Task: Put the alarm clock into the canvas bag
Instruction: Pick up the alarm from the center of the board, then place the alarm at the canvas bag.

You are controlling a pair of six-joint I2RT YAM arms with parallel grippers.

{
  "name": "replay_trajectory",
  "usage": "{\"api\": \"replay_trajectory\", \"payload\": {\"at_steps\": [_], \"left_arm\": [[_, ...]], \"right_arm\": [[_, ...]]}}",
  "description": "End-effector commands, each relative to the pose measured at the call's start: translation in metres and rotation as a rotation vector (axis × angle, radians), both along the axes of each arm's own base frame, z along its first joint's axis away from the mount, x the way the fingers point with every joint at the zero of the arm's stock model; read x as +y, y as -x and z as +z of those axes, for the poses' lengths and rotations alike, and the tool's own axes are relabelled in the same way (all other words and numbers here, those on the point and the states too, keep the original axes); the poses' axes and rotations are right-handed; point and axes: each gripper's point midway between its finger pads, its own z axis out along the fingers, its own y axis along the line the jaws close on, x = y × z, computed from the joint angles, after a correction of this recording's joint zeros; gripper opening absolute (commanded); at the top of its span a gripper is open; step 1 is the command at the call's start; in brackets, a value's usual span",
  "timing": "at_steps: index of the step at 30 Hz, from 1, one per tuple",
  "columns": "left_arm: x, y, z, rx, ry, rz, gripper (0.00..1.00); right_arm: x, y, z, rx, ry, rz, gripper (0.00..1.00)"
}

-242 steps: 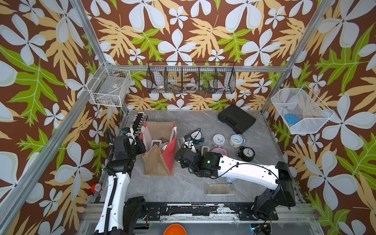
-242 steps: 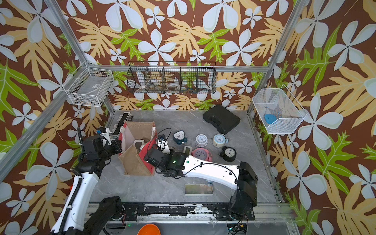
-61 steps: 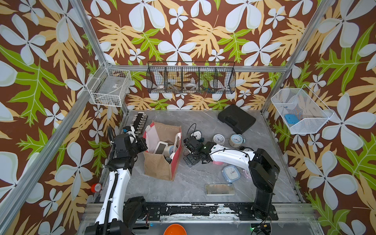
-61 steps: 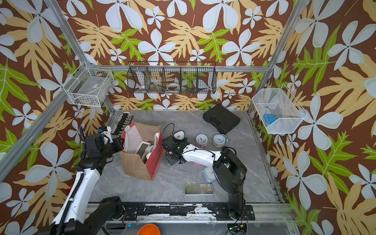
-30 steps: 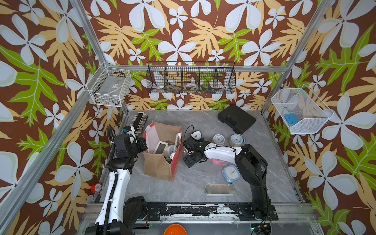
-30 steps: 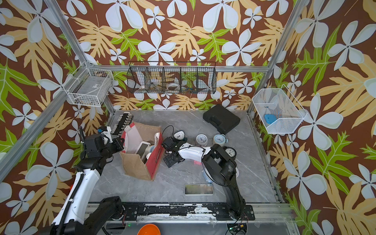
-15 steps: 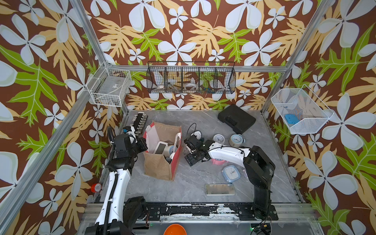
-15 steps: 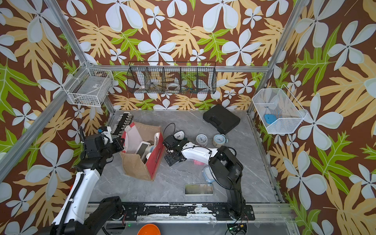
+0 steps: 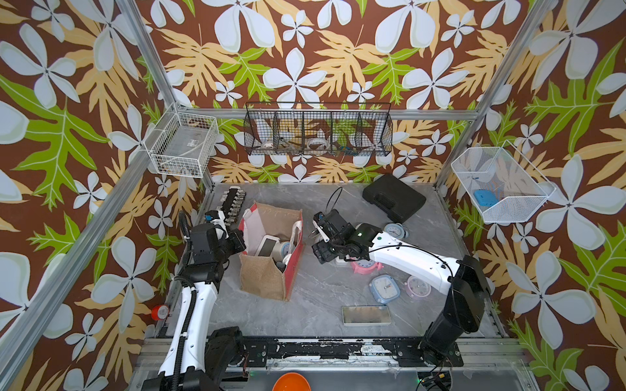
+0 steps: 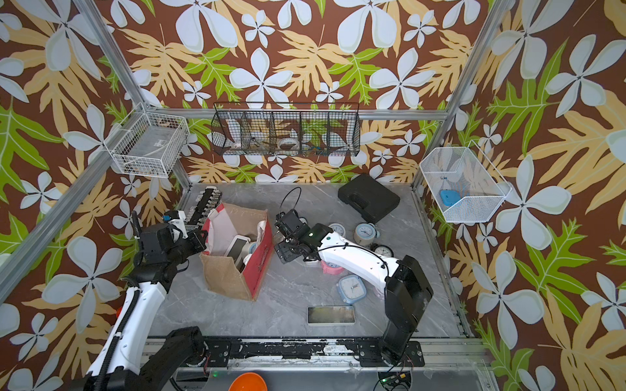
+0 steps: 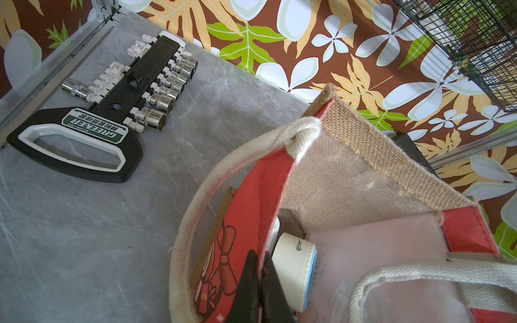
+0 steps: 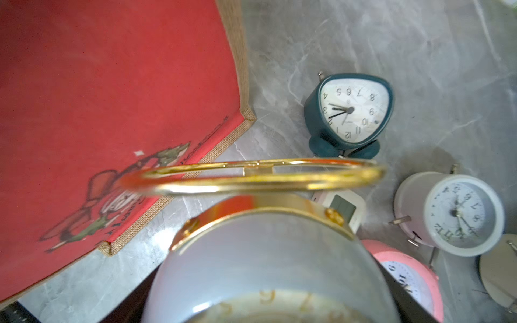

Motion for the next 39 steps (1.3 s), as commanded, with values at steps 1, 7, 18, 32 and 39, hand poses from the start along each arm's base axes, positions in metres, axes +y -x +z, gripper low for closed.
{"api": "replay_trajectory", "payload": {"at_steps": [1,7,18,32,39], "left_arm": [[-0.003,0.002,-0.002,0.011,0.018,-0.012,0.00],[-0.004,0.002,-0.002,0.011,0.019,-0.015,0.00],[-0.005,0.002,-0.002,0.009,0.022,-0.018,0.00],[-0.006,0.002,0.000,0.000,0.027,-0.023,0.00],[-0.007,0.003,0.001,-0.003,0.029,-0.027,0.00]], "right_arm": [[-0.005,-0.003,0.028,-0.045,-0.024,-0.031,0.83],[0.000,-0.002,0.075,-0.118,-0.080,-0.020,0.81],[0.070,0.005,0.142,-0.219,-0.200,0.109,0.80],[0.165,0.003,0.133,-0.180,-0.268,0.256,0.80],[0.185,-0.009,0.082,-0.133,-0.206,0.258,0.79]]}}
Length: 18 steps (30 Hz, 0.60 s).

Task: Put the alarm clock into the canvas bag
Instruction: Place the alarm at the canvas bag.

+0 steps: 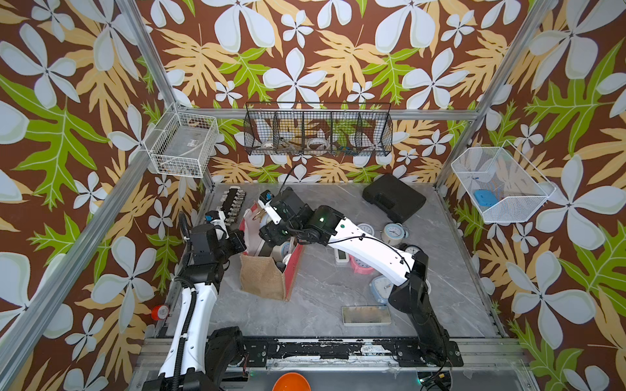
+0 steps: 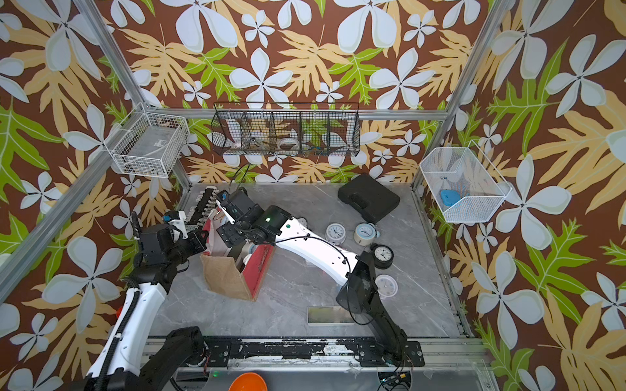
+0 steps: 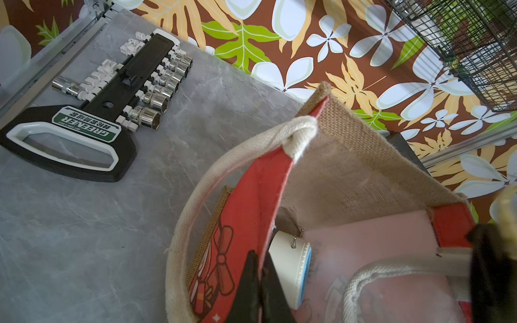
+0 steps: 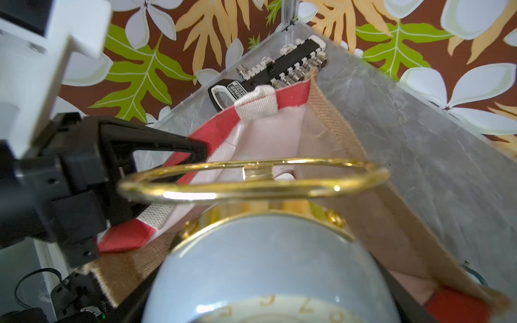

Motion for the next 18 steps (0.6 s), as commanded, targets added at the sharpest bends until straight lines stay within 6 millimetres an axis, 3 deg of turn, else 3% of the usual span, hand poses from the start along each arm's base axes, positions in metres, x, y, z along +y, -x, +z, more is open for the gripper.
{"api": "replay_trajectory", "payload": {"at_steps": [1,18], "left_arm": [[-0.003,0.001,-0.001,0.003,0.010,-0.015,0.00],[-0.004,0.002,-0.002,0.006,0.016,-0.018,0.00]], "right_arm": [[0.010,-0.004,-0.013,0.001,0.006,0.008,0.79],[0.022,-0.025,-0.135,0.119,0.153,-0.028,0.79]]}}
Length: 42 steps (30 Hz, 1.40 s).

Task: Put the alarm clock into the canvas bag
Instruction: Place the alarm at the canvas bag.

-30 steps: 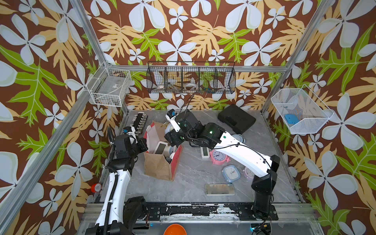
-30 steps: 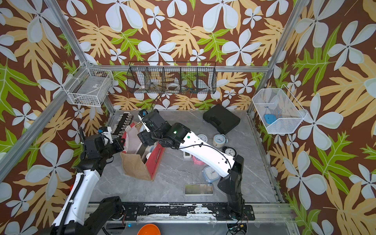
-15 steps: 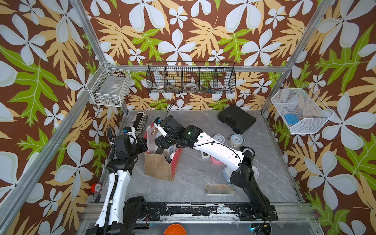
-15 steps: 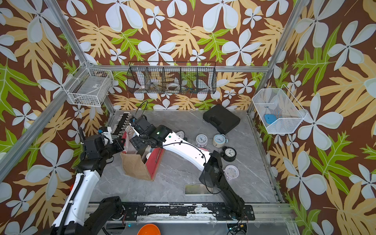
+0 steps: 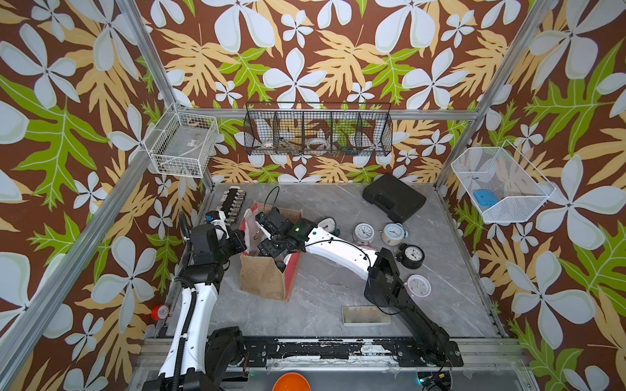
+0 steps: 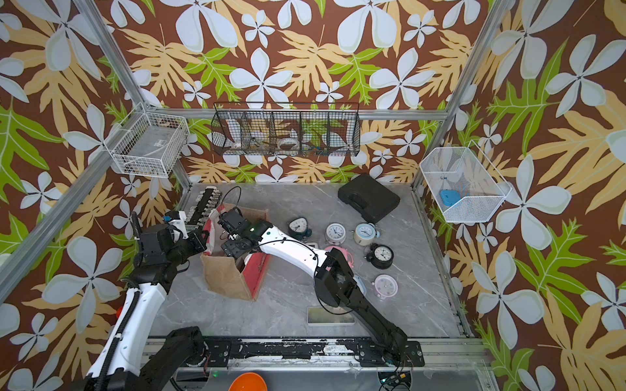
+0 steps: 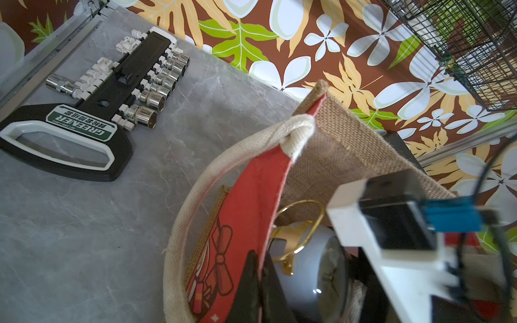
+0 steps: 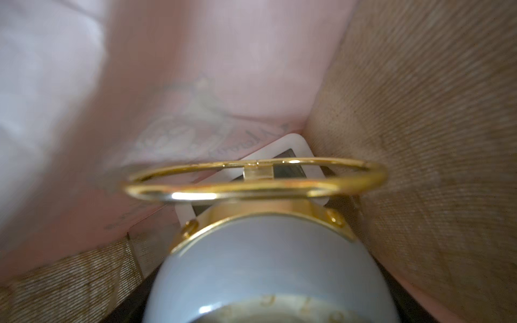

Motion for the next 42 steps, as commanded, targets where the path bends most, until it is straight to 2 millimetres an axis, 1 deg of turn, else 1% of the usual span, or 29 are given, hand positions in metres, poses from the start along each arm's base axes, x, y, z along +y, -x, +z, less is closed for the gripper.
{"api": "replay_trajectory", "payload": {"at_steps": [1,4,8,13,18,22,25,30,37,42], "left_arm": [[-0.003,0.001,-0.002,0.009,0.009,-0.013,0.00],[-0.003,0.001,-0.003,0.011,0.010,-0.013,0.00],[-0.003,0.001,-0.003,0.010,0.010,-0.014,0.00],[-0.003,0.001,-0.005,0.016,0.012,-0.015,0.00],[-0.003,0.001,-0.005,0.014,0.014,-0.015,0.00],[-0.003,0.001,-0.005,0.015,0.016,-0.016,0.00],[-0.004,0.001,-0.005,0.017,0.017,-0.017,0.00],[-0.003,0.001,-0.006,0.018,0.017,-0.016,0.00],[-0.004,0.000,-0.007,0.022,0.018,-0.016,0.00],[-0.003,0.000,-0.007,0.023,0.018,-0.016,0.00]], "right_arm": [[0.006,-0.005,-0.004,0.002,-0.025,-0.008,0.79],[0.006,-0.008,-0.017,0.017,-0.017,-0.013,0.80],[0.001,-0.013,-0.039,0.041,0.011,-0.031,0.80],[-0.001,-0.018,-0.060,0.054,0.034,-0.045,0.81],[-0.004,-0.018,-0.082,0.070,0.074,-0.050,0.83],[-0.005,-0.017,-0.085,0.077,0.080,-0.053,0.89],[-0.004,-0.018,-0.074,0.064,0.066,-0.058,0.95],[-0.002,-0.020,-0.042,0.037,0.014,-0.062,1.00],[-0.002,-0.016,0.010,-0.012,-0.048,-0.053,1.00],[-0.005,-0.010,0.053,-0.065,-0.091,-0.045,1.00]]}}
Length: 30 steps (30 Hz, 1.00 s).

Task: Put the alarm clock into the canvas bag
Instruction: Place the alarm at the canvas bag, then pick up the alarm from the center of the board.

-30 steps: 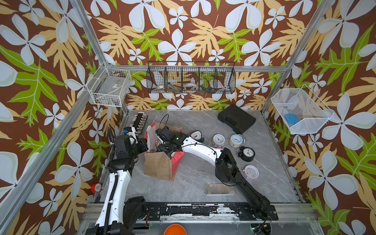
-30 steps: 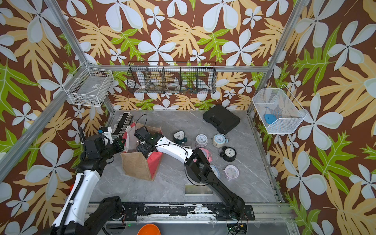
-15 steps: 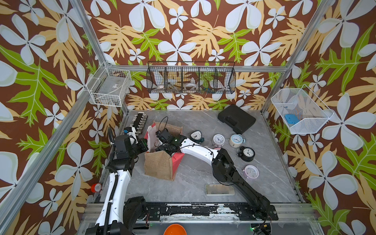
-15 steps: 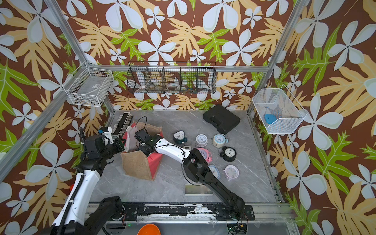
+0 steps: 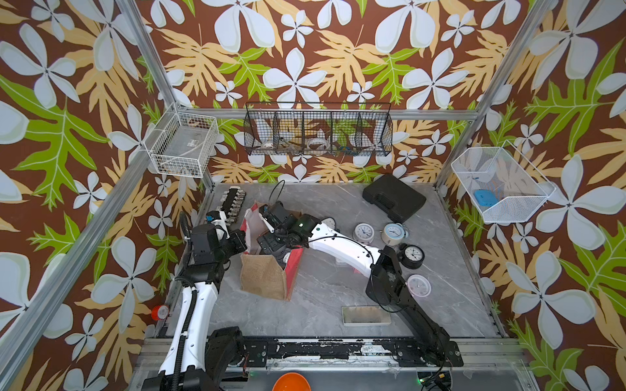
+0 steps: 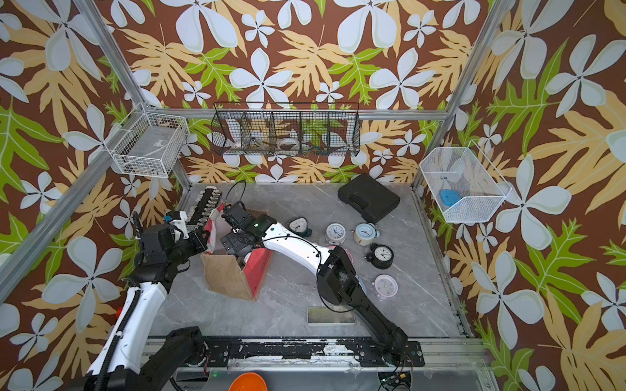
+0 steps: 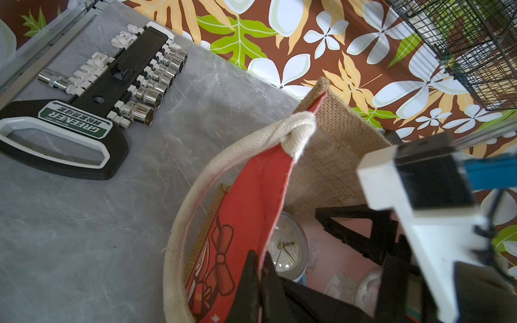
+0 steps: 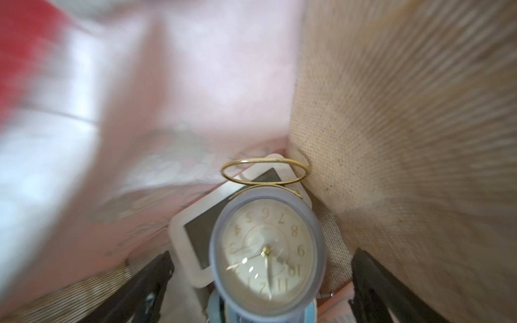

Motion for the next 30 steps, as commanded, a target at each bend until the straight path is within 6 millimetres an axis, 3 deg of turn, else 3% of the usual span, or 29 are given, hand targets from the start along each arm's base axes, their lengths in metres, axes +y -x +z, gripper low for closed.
{"api": "replay_trajectory", "payload": {"at_steps": [1,7,16,22,30], "left_arm": [[-0.002,0.002,-0.004,0.017,0.010,-0.010,0.00],[-0.002,0.002,-0.004,0.016,0.012,-0.010,0.00],[-0.003,0.002,-0.002,0.008,0.011,-0.014,0.00],[-0.003,0.003,0.002,-0.005,0.009,-0.014,0.00],[-0.003,0.003,0.001,-0.004,0.009,-0.014,0.00]], "right_arm": [[-0.004,0.004,0.024,-0.038,-0.009,0.000,1.00],[-0.014,0.013,0.072,-0.094,-0.051,0.002,1.00],[-0.047,0.025,0.133,-0.176,-0.108,-0.022,0.99],[-0.075,0.029,0.153,-0.227,-0.099,-0.064,0.99],[-0.122,0.036,0.155,-0.267,-0.059,-0.150,0.99]]}}
